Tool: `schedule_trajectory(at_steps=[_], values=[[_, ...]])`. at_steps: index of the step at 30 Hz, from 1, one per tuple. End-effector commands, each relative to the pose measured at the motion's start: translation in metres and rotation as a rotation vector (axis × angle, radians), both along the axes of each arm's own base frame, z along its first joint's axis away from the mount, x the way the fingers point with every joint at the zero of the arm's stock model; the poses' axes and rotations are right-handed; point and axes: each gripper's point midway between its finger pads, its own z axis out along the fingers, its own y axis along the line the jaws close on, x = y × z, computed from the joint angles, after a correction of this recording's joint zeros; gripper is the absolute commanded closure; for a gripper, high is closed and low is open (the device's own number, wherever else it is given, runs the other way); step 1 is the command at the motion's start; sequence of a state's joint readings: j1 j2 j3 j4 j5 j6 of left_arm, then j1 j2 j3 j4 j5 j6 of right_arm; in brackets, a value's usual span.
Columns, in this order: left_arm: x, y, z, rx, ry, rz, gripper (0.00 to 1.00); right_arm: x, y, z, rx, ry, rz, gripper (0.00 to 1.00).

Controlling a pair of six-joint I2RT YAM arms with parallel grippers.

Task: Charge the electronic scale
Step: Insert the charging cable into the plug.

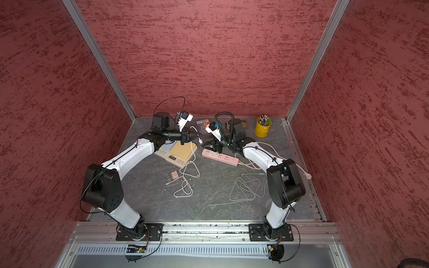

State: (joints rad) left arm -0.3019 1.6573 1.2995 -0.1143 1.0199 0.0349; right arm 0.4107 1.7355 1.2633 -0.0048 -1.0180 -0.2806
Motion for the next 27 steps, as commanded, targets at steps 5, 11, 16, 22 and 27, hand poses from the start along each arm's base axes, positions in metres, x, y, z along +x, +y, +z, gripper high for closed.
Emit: schedule_trajectory(at_steps=[5,11,16,22,27], values=[[-0.001,-0.006,-0.005,0.009,0.011,-0.064,1.00,0.002,0.009,0.015,0.037,-0.024,0.051,0.65],[0.004,-0.010,-0.008,0.020,0.013,-0.079,1.00,0.007,0.011,0.012,0.028,-0.041,0.053,0.85],[0.007,-0.018,-0.011,0.041,0.013,-0.105,1.00,0.012,0.009,-0.002,-0.001,-0.062,0.025,1.00],[0.012,-0.027,-0.018,0.067,0.015,-0.137,1.00,0.014,0.005,-0.016,-0.017,-0.074,-0.009,0.87],[0.015,-0.033,-0.021,0.078,0.012,-0.156,1.00,0.021,0.004,-0.021,-0.040,-0.090,-0.038,1.00]])
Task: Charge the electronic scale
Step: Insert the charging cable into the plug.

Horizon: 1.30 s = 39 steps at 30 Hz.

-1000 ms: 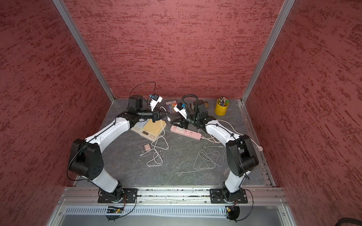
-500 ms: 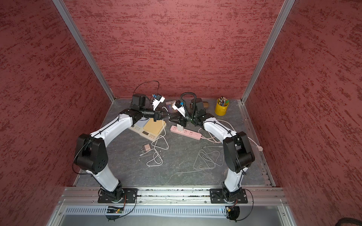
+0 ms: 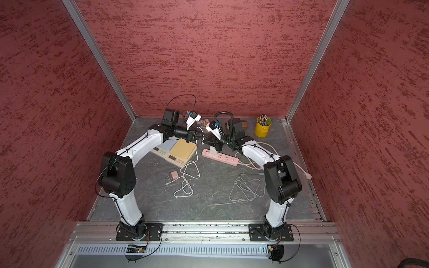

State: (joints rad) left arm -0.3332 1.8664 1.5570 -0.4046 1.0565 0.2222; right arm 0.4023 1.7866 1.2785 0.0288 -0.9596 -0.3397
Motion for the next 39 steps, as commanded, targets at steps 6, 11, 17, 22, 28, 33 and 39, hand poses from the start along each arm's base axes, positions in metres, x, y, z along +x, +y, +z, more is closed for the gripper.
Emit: schedule_trajectory(at_steps=[6,11,17,22,28,33,39], values=[[0.000,-0.013,-0.002,0.017,-0.042,-0.058,1.00,0.011,0.000,-0.014,-0.031,-0.037,-0.050,0.91],[-0.001,-0.019,-0.013,0.044,-0.037,-0.083,1.00,0.015,-0.004,-0.018,-0.038,-0.036,-0.073,0.92],[0.003,-0.028,-0.023,0.067,-0.056,-0.096,1.00,0.025,-0.012,-0.028,-0.070,-0.041,-0.140,0.97],[0.006,-0.043,-0.042,0.113,-0.104,-0.118,1.00,0.035,-0.027,-0.041,-0.116,-0.077,-0.263,1.00],[0.009,-0.060,-0.064,0.156,-0.157,-0.136,1.00,0.042,-0.039,-0.056,-0.170,-0.089,-0.347,1.00],[0.009,-0.071,-0.073,0.180,-0.199,-0.146,1.00,0.044,-0.043,-0.071,-0.206,-0.084,-0.365,1.00],[0.009,-0.075,-0.079,0.190,-0.208,-0.149,1.00,0.046,-0.043,-0.072,-0.201,-0.100,-0.368,1.00]])
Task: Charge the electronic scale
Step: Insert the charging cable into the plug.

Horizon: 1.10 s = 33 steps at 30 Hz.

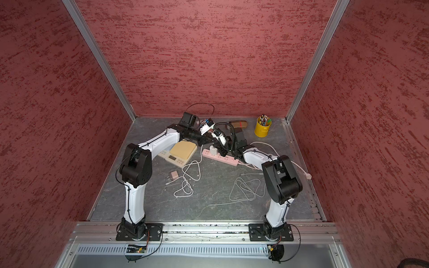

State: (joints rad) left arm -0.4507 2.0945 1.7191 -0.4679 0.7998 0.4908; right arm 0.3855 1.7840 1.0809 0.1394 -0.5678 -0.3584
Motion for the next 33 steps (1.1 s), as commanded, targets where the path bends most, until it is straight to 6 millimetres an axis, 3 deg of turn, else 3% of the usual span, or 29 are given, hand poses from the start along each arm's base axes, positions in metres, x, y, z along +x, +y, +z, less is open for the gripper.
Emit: schedule_trajectory(at_steps=[1,33], values=[[-0.021,-0.027,0.002,-0.035,-0.001,-0.105,1.00,0.010,0.004,0.010,0.002,-0.086,-0.004,1.00],[-0.026,-0.018,-0.017,0.091,-0.006,-0.097,1.00,-0.002,0.021,-0.024,0.036,0.033,0.095,1.00]])
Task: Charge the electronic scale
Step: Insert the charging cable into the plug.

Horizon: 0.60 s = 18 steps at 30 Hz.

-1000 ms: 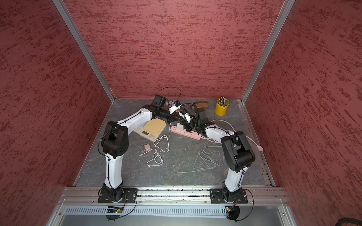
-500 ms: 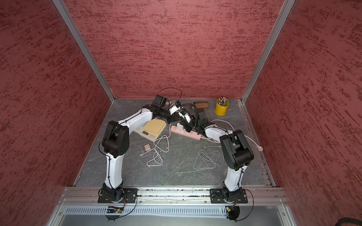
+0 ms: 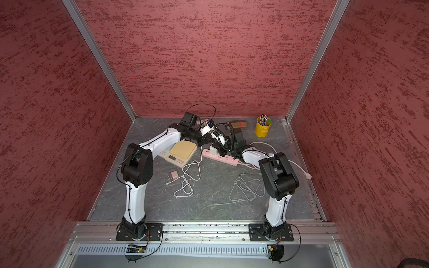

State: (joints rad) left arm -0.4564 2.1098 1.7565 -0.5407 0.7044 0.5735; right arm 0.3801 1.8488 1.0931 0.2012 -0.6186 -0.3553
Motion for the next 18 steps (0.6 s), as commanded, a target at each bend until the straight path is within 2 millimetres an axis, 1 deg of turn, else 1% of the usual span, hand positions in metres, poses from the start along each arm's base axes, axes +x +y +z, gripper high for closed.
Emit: schedule_trajectory(at_steps=[1,7,14,18], values=[[-0.033,-0.024,-0.006,-0.002,0.054,-0.103,1.00,-0.008,0.014,-0.013,0.006,0.031,0.062,1.00],[-0.036,-0.028,-0.005,0.009,0.047,-0.113,1.00,-0.009,0.012,-0.021,-0.004,0.043,0.056,1.00],[-0.046,-0.037,-0.011,0.024,0.067,-0.129,1.00,-0.016,-0.001,-0.038,-0.049,0.067,0.026,1.00],[-0.049,-0.041,-0.010,0.005,0.094,-0.122,1.00,-0.017,-0.006,-0.037,-0.039,0.070,0.013,1.00]])
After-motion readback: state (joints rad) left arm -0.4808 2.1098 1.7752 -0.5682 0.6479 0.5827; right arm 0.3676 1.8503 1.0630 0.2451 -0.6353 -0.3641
